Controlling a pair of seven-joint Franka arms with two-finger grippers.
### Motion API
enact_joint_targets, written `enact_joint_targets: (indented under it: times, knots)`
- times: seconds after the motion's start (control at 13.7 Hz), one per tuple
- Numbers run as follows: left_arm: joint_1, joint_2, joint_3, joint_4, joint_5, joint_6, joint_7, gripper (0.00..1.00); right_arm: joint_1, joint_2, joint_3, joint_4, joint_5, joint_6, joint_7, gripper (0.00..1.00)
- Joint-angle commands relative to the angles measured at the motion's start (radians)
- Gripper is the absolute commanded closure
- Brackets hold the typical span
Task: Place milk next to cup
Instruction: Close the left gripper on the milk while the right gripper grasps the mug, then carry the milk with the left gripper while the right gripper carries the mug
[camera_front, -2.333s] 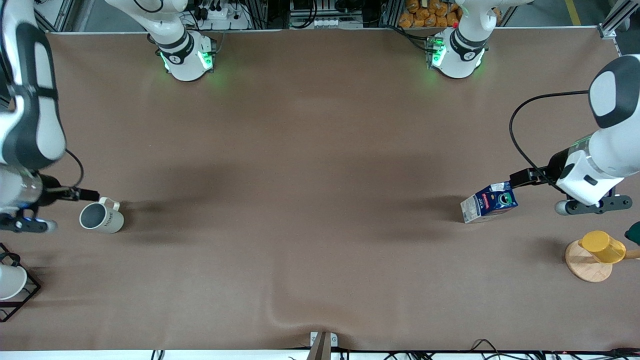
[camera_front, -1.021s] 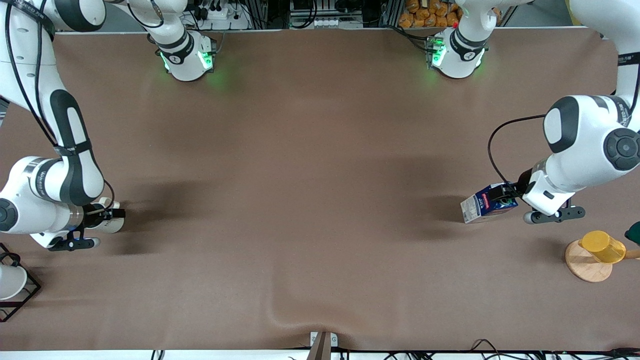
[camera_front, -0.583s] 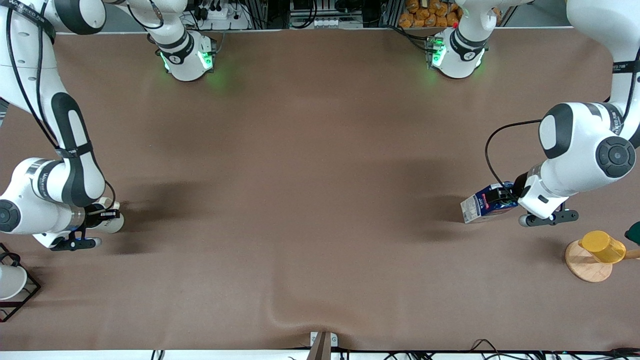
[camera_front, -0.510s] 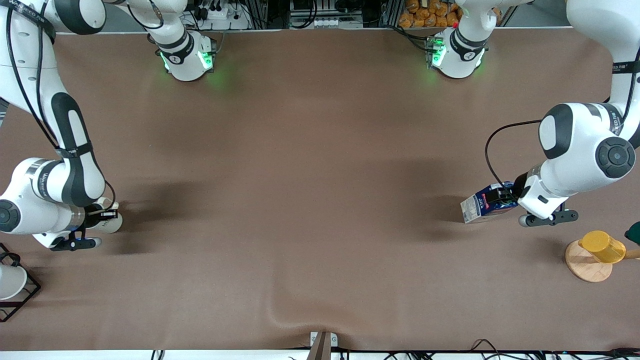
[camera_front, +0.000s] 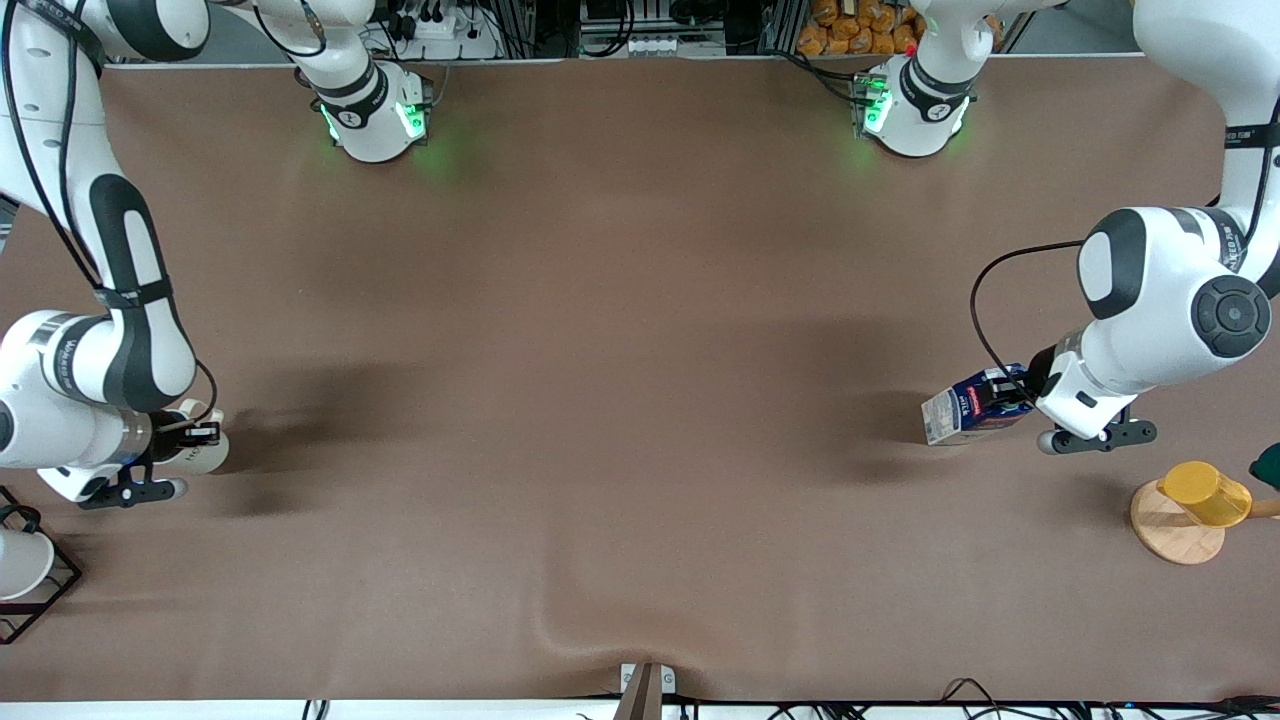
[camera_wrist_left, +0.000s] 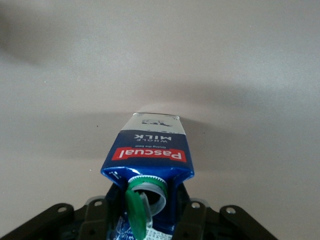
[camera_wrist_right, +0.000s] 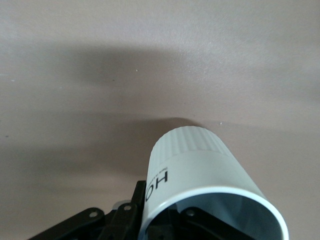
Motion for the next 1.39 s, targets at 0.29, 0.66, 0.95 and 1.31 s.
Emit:
enact_joint_targets:
  times: [0.29, 0.66, 0.95, 1.31]
  knots:
    - [-0.001, -0.033, -0.012, 0.026, -0.014, -0.002, -0.007, 0.78, 0.071, -0.077, 0.077, 0.051, 0.092, -0.173, 0.118, 1.00]
    - [-0.003, -0.063, -0.052, 0.082, -0.015, -0.107, -0.009, 0.80, 0.209, -0.076, 0.110, 0.053, 0.185, -0.171, 0.177, 1.00]
    - [-0.006, -0.071, -0.090, 0.110, -0.014, -0.147, -0.044, 0.80, 0.376, -0.072, 0.108, 0.059, 0.190, -0.145, 0.308, 1.00]
    - [-0.023, -0.079, -0.123, 0.164, -0.014, -0.247, -0.060, 0.80, 0.603, -0.024, 0.102, 0.109, 0.062, -0.053, 0.554, 1.00]
